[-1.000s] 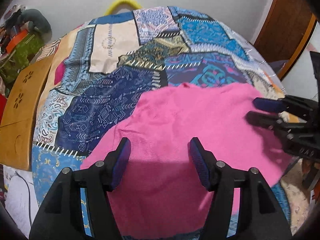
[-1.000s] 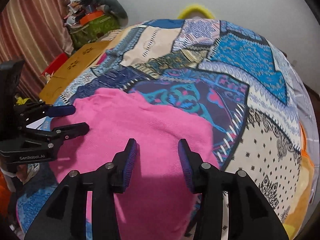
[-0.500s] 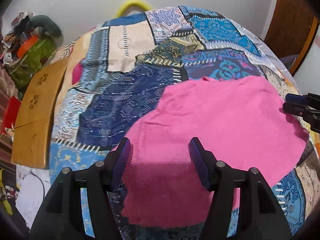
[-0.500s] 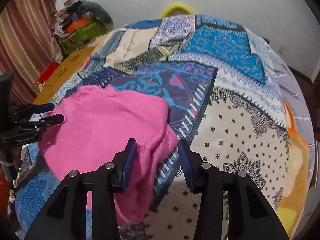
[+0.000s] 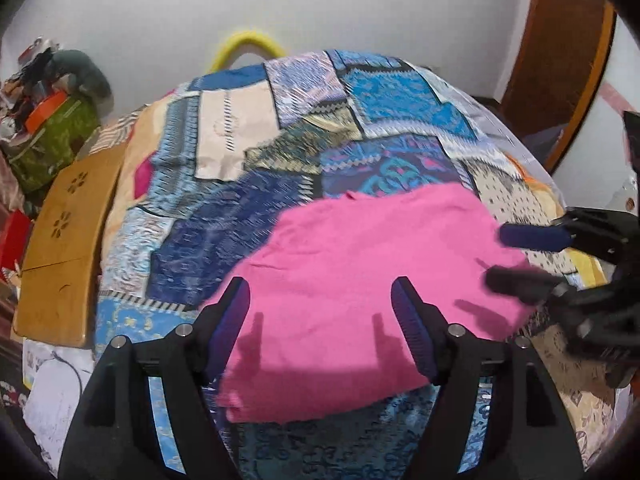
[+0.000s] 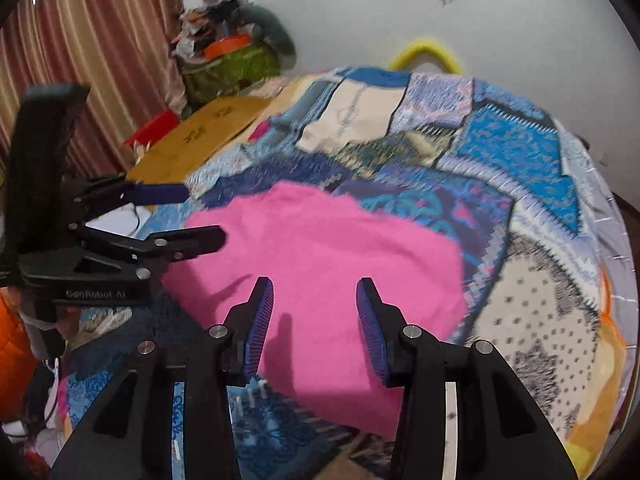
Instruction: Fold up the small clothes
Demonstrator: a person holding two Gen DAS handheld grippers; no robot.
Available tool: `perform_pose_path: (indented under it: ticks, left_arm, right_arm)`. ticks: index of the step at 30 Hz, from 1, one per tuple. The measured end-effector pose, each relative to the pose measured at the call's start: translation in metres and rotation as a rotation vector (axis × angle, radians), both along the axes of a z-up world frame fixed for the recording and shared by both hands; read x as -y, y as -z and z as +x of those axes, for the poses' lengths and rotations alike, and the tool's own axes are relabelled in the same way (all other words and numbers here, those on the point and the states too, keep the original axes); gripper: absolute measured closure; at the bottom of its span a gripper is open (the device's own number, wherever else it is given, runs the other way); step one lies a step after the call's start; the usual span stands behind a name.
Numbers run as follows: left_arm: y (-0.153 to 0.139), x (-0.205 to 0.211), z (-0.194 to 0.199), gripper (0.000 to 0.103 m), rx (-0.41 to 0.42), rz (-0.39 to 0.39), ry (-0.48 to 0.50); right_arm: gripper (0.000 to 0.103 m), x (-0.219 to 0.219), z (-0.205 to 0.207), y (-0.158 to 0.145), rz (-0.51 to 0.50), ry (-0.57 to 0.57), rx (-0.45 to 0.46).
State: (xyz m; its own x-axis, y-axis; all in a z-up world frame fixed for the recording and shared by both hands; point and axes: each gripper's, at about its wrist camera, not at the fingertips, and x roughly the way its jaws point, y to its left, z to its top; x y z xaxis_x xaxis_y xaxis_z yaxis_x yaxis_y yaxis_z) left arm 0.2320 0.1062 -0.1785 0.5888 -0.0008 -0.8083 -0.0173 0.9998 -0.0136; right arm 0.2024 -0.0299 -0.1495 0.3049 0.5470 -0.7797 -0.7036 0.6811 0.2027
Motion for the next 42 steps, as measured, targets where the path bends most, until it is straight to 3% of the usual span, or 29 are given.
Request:
perform_pose_path:
  ticks: [5,8,12,17,23,30,37,42]
  left_arm:
    - [0.029,0.002,0.004,0.031,-0.079,0.013,-0.001]
    - [0.043,-0.005,0.0,0.031,-0.11,0.046,-0.029]
    - [0.053,-0.024,-0.01,0.03,-0.134,0.037,-0.082]
    - [0.049,-0.044,-0.025,0.03,-0.129,-0.007,-0.144]
    - [0.028,-0.049,-0.042,0.03,-0.095,-0.007,-0.191]
    - [-0.025,-0.041,-0.072,0.03,0.027,-0.009,-0.212]
    - [-0.116,-0.016,-0.115,0.03,0.289,-0.034,-0.198]
    - [-0.164,0.007,-0.148,0.03,0.452,-0.041,-0.169]
  right_arm:
    - [0.063,-0.002,0.0,0.029,-0.049,-0.005,-0.062]
    - [0.053,0.011,-0.001,0.029,-0.025,0.02,-0.078]
    - [0.052,0.028,-0.002,0.026,-0.024,0.065,-0.068]
    - [0.052,0.051,-0.005,0.023,-0.046,0.123,-0.06]
    - [0.052,0.073,-0.014,0.008,-0.049,0.179,-0.032]
    - [0.052,0.084,-0.034,-0.04,0.024,0.21,0.077]
    - [0.052,0.087,-0.082,-0.119,0.159,0.215,0.317]
    - [0.051,0.089,-0.113,-0.158,0.251,0.218,0.433]
